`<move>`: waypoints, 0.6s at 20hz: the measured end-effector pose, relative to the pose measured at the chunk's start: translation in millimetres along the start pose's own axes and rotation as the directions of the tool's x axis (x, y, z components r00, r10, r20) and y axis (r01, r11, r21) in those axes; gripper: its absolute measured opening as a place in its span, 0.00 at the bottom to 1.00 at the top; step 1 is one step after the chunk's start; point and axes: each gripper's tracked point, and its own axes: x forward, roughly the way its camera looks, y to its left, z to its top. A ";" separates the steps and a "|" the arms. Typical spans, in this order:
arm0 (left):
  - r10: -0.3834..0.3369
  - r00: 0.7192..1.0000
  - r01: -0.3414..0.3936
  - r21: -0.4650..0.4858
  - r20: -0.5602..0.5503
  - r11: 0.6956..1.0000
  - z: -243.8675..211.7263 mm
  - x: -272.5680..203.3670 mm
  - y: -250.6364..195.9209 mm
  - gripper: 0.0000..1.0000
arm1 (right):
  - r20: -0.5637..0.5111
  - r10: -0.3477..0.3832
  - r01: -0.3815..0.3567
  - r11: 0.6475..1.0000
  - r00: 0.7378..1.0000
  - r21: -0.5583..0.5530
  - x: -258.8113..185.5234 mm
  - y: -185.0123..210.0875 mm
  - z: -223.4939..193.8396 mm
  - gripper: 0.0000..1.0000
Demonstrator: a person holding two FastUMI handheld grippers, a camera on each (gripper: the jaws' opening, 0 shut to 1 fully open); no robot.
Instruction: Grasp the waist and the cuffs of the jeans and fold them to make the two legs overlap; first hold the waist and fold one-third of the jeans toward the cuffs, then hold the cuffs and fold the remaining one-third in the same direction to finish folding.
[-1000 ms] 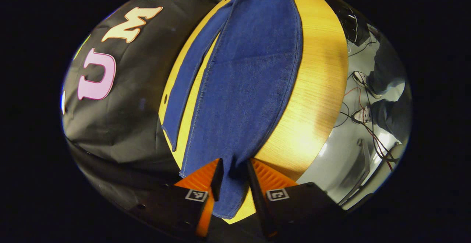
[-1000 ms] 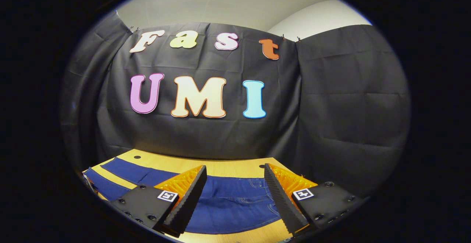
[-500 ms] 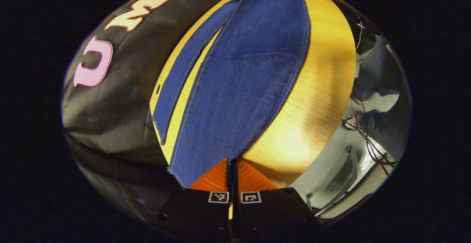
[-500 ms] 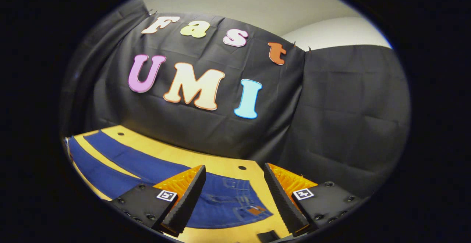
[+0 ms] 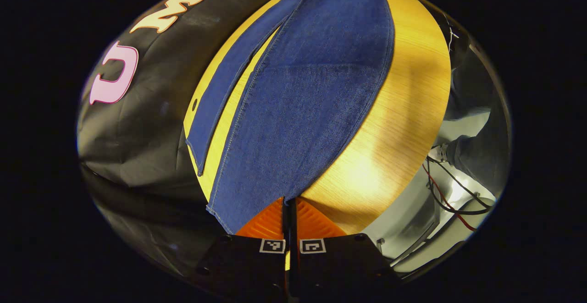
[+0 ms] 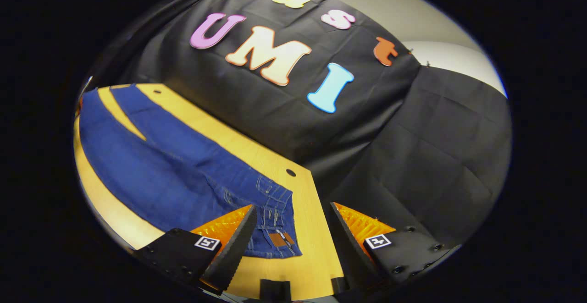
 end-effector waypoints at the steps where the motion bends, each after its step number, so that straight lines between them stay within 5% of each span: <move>1: 0.001 1.000 -0.001 -0.005 -0.007 1.000 -0.8 -1.0 -0.3 0.00 | -0.017 0.024 -0.025 0.999 1.000 -0.045 3.8 4.7 -10.4 0.99; 4: 0.002 1.000 -0.002 -0.012 -0.016 1.000 -1.2 -0.7 0.3 0.00 | -0.067 0.106 -0.117 0.975 0.992 -0.189 14.0 24.7 -42.2 0.99; 8: 0.007 1.000 -0.008 -0.021 -0.024 1.000 -0.5 0.6 0.8 0.00 | -0.159 0.238 -0.281 0.893 0.958 -0.352 20.5 59.8 -80.4 0.99; 12: 0.017 0.999 -0.018 -0.026 -0.038 1.000 -2.3 2.8 1.7 0.00 | -0.211 0.288 -0.354 0.826 0.934 -0.440 26.1 77.7 -104.2 0.99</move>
